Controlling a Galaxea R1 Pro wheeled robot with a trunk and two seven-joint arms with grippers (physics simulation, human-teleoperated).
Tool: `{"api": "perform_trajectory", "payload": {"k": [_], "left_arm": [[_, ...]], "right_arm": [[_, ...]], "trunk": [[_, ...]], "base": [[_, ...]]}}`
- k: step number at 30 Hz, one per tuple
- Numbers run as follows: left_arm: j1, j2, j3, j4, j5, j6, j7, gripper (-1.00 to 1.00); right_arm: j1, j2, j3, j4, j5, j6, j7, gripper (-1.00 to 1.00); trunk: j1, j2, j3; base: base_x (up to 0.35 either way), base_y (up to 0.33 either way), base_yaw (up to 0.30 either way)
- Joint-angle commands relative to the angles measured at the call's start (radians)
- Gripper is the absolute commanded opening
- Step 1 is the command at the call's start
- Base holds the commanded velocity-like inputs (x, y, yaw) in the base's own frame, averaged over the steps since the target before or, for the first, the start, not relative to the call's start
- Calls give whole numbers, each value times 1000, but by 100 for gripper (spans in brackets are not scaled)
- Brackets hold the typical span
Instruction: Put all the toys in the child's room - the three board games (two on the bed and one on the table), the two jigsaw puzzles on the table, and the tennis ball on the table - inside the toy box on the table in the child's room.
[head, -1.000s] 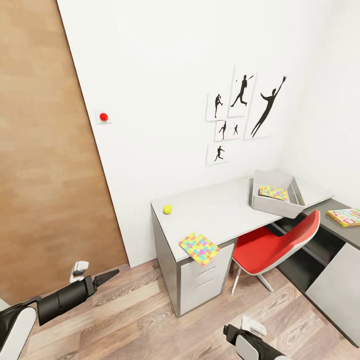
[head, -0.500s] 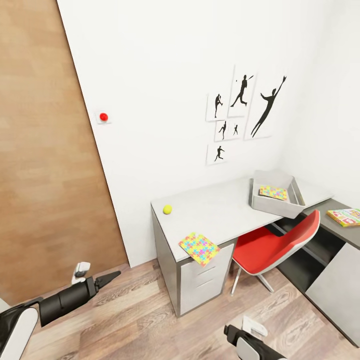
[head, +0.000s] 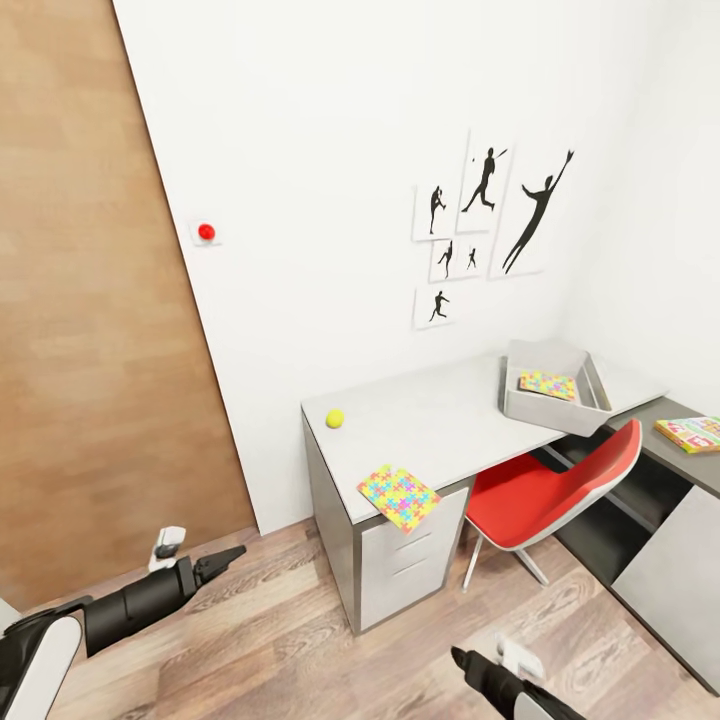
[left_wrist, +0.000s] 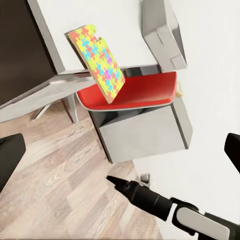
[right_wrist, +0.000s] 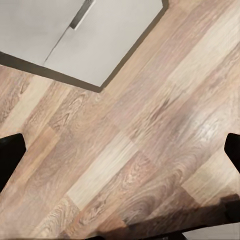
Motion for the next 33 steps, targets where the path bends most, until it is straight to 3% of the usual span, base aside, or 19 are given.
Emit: {"api": "perform_trajectory", "payload": {"k": [1,5,6,15,26,33], "left_arm": [[-1,-2,1,5,-2,6,-3,100],[-7,-7,2,33,-2,8,-1,100],[-24,-17,2,80,-2,9,0,100],[-79,-48,1,230,-6,8,1,100],[-112,-56,2,282,-3,7,1,100],[-132,-118,1,336,-11,0,6,100]], "right_arm": [[7,-11,7,0,-28,-1,42,100],[16,-26,8,0,-48,-2,103,100],[20,-32,8,0,-57,-4,151,100],[50,-37,8,-1,-61,-91,261,100],[54,-64,8,-1,-64,-103,386,100],[55,-71,7,0,-66,-103,401,100]], "trunk": [[4,-9,-5],[20,-37,-18],[24,-44,-21],[58,-107,-49],[100,-184,-83],[127,-233,-105]], "base": [[0,0,0],[0,0,0],[0,0,0],[0,0,0],[0,0,0],[0,0,0]]}}
